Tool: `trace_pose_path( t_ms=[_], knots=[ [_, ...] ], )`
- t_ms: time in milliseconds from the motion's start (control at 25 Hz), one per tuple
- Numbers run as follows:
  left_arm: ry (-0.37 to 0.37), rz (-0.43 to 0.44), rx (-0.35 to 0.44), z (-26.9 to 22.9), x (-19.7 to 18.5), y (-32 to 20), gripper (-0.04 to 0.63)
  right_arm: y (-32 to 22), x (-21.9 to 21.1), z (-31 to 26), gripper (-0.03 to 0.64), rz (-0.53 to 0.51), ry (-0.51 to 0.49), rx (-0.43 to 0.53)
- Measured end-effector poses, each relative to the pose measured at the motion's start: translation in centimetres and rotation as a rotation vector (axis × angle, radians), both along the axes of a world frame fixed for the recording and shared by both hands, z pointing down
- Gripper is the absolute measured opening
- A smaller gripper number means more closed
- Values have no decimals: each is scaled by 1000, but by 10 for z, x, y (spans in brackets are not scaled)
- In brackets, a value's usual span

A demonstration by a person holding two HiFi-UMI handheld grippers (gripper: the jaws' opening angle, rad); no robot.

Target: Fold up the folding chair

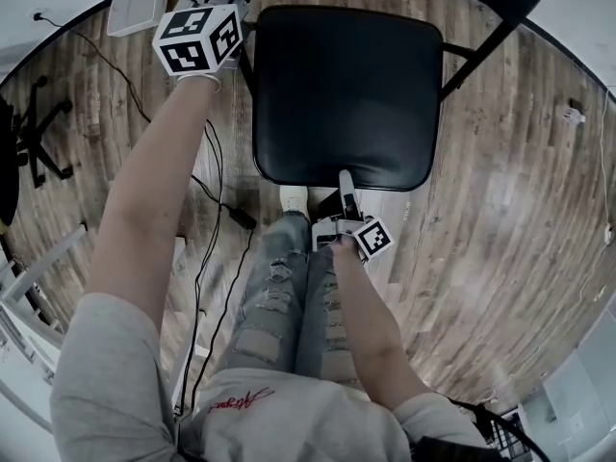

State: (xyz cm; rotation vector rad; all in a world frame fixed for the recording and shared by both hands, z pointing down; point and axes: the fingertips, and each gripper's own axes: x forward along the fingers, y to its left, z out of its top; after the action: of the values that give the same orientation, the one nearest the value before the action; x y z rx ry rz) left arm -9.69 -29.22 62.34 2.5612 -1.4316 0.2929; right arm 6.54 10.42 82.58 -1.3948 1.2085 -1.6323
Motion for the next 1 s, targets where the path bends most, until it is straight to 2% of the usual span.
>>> trace_pose_path(
  t_ms=[240,400,560,760,920,1000],
  knots=[
    [47,60,27,-33,5,-7,26,-25,-7,-36,264,73,-104,-104],
    [88,75,9,-57,7,-13,26,-50,-14,-74,264,113,-179,-191],
    [87,114,13,-73,9,-12,28,-74,-16,-115,264,123,-235,-233],
    [66,161,51,-99,14,-18,28,-118,-6,-172,264,198,-335,-213],
    [53,229,78,-118,18,-19,28,-164,3,-223,261,278,-472,-145],
    [55,266,83,-125,20,-20,28,-188,7,-243,251,281,-487,-115]
  ],
)
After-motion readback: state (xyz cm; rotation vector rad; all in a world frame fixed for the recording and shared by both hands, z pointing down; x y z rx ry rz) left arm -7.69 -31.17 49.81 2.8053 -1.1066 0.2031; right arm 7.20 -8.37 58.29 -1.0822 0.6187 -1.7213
